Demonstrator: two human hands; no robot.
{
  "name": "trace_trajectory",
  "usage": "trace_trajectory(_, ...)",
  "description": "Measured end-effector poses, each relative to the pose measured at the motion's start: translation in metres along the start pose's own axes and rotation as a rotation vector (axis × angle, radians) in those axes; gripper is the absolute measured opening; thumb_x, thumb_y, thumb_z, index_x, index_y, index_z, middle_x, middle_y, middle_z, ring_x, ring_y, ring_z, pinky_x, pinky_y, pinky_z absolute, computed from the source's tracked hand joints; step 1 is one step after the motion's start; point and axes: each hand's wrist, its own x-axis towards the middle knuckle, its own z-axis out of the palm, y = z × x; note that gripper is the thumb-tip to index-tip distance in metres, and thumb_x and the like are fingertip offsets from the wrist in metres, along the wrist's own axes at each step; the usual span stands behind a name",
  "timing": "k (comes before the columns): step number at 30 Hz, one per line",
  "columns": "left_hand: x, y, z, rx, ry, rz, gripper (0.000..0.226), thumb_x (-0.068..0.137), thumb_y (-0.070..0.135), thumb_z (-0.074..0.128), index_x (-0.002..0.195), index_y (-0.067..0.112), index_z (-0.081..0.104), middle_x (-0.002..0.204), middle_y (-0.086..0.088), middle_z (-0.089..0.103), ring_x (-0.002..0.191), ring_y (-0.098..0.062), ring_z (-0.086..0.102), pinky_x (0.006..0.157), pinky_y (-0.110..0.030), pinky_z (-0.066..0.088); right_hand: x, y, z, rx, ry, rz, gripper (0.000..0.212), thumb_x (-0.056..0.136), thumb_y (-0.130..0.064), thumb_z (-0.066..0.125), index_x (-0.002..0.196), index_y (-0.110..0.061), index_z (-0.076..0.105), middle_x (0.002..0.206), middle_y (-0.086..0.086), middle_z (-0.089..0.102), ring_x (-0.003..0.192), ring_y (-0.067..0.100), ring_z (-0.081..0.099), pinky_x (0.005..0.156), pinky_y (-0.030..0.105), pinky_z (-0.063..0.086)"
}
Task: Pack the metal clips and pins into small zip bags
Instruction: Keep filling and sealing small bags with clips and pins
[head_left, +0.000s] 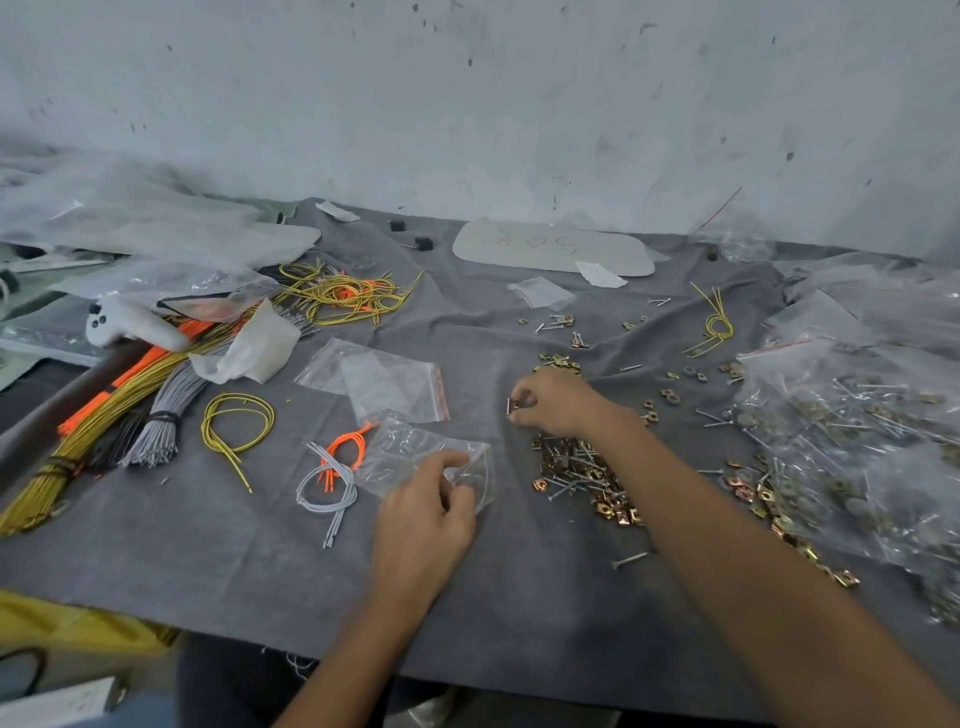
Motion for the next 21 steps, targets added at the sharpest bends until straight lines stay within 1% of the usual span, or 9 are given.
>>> trace_trajectory(3, -0.001, 0.002, -0.001, -0.005, -0.003, -0.003, 0.039, 0.077, 0.030, 0.045, 0.108, 0.028, 0.068, 0.070, 0.018, 0.060, 0.067, -0.006, 0.054, 0.066, -0.037, 0.042, -0.005, -0.002, 0.001, -0.048, 0.020, -0.006, 0.031, 0.091, -0.034, 0.064, 0.096, -0.004, 0.072, 0.098, 0.014, 0.071, 0.093, 0.029, 0.064, 0.083, 0.042, 0.052)
trace_trajectory(5, -0.001, 0.002, -0.001, -0.007, -0.005, -0.005, 0.039, 0.077, 0.030, 0.045, 0.109, 0.028, 0.068, 0.070, 0.018, 0.059, 0.067, -0.007, 0.054, 0.067, -0.038, 0.043, -0.009, -0.001, 0.002, -0.030, 0.041, -0.005, 0.029, 0.090, -0.031, 0.065, 0.091, -0.002, 0.070, 0.092, 0.014, 0.070, 0.090, 0.029, 0.064, 0.080, 0.041, 0.052)
trace_trajectory(9, -0.001, 0.002, -0.001, -0.004, -0.007, -0.011, 0.039, 0.077, 0.031, 0.045, 0.108, 0.029, 0.068, 0.070, 0.017, 0.059, 0.066, -0.008, 0.054, 0.066, -0.038, 0.044, -0.011, 0.000, 0.008, 0.006, 0.037, -0.040, 0.026, 0.091, -0.021, 0.060, 0.090, 0.004, 0.069, 0.092, 0.020, 0.070, 0.087, 0.031, 0.065, 0.080, 0.044, 0.053)
trace_trajectory(11, -0.001, 0.002, -0.001, -0.002, -0.009, -0.015, 0.038, 0.077, 0.032, 0.045, 0.108, 0.030, 0.067, 0.070, 0.018, 0.059, 0.067, -0.007, 0.054, 0.066, -0.037, 0.044, -0.010, 0.001, 0.010, -0.035, 0.059, -0.058, 0.021, 0.094, -0.018, 0.058, 0.090, 0.000, 0.069, 0.091, 0.017, 0.070, 0.087, 0.030, 0.064, 0.082, 0.044, 0.052)
trace_trajectory(13, -0.001, 0.001, -0.001, -0.005, -0.012, -0.009, 0.036, 0.077, 0.031, 0.046, 0.107, 0.030, 0.067, 0.069, 0.017, 0.059, 0.066, -0.008, 0.055, 0.065, -0.037, 0.043, -0.010, 0.001, 0.012, -0.083, 0.077, -0.068, 0.018, 0.096, -0.016, 0.053, 0.095, -0.006, 0.068, 0.098, 0.013, 0.070, 0.094, 0.030, 0.063, 0.086, 0.042, 0.051)
trace_trajectory(15, -0.001, 0.000, -0.001, -0.003, -0.009, -0.001, 0.035, 0.078, 0.031, 0.046, 0.106, 0.030, 0.067, 0.069, 0.015, 0.060, 0.066, -0.010, 0.055, 0.064, -0.037, 0.043, -0.008, 0.003, 0.014, -0.111, 0.081, -0.059, 0.019, 0.099, -0.012, 0.048, 0.102, -0.007, 0.066, 0.105, 0.014, 0.068, 0.100, 0.031, 0.062, 0.088, 0.042, 0.049)
trace_trajectory(17, -0.001, 0.000, -0.001, 0.004, -0.007, 0.008, 0.034, 0.078, 0.031, 0.046, 0.106, 0.031, 0.067, 0.070, 0.014, 0.060, 0.067, -0.010, 0.056, 0.062, -0.035, 0.041, -0.010, 0.002, 0.013, -0.121, 0.090, -0.029, 0.019, 0.100, -0.008, 0.046, 0.104, -0.007, 0.065, 0.107, 0.015, 0.067, 0.101, 0.031, 0.062, 0.089, 0.041, 0.049)
trace_trajectory(19, -0.001, -0.001, 0.000, 0.008, -0.007, 0.013, 0.035, 0.078, 0.031, 0.046, 0.106, 0.031, 0.067, 0.070, 0.014, 0.061, 0.067, -0.009, 0.056, 0.062, -0.033, 0.039, -0.017, 0.001, 0.009, -0.056, 0.140, -0.014, 0.018, 0.100, -0.008, 0.047, 0.102, -0.009, 0.065, 0.105, 0.010, 0.068, 0.100, 0.028, 0.062, 0.088, 0.039, 0.049)
trace_trajectory(21, 0.000, -0.001, 0.000, 0.004, -0.004, 0.010, 0.035, 0.078, 0.030, 0.046, 0.107, 0.030, 0.067, 0.071, 0.014, 0.061, 0.068, -0.009, 0.056, 0.063, -0.036, 0.042, -0.036, -0.005, 0.010, 0.184, 0.286, -0.007, 0.016, 0.099, -0.014, 0.051, 0.098, -0.015, 0.067, 0.097, -0.001, 0.069, 0.091, 0.017, 0.062, 0.082, 0.034, 0.048)
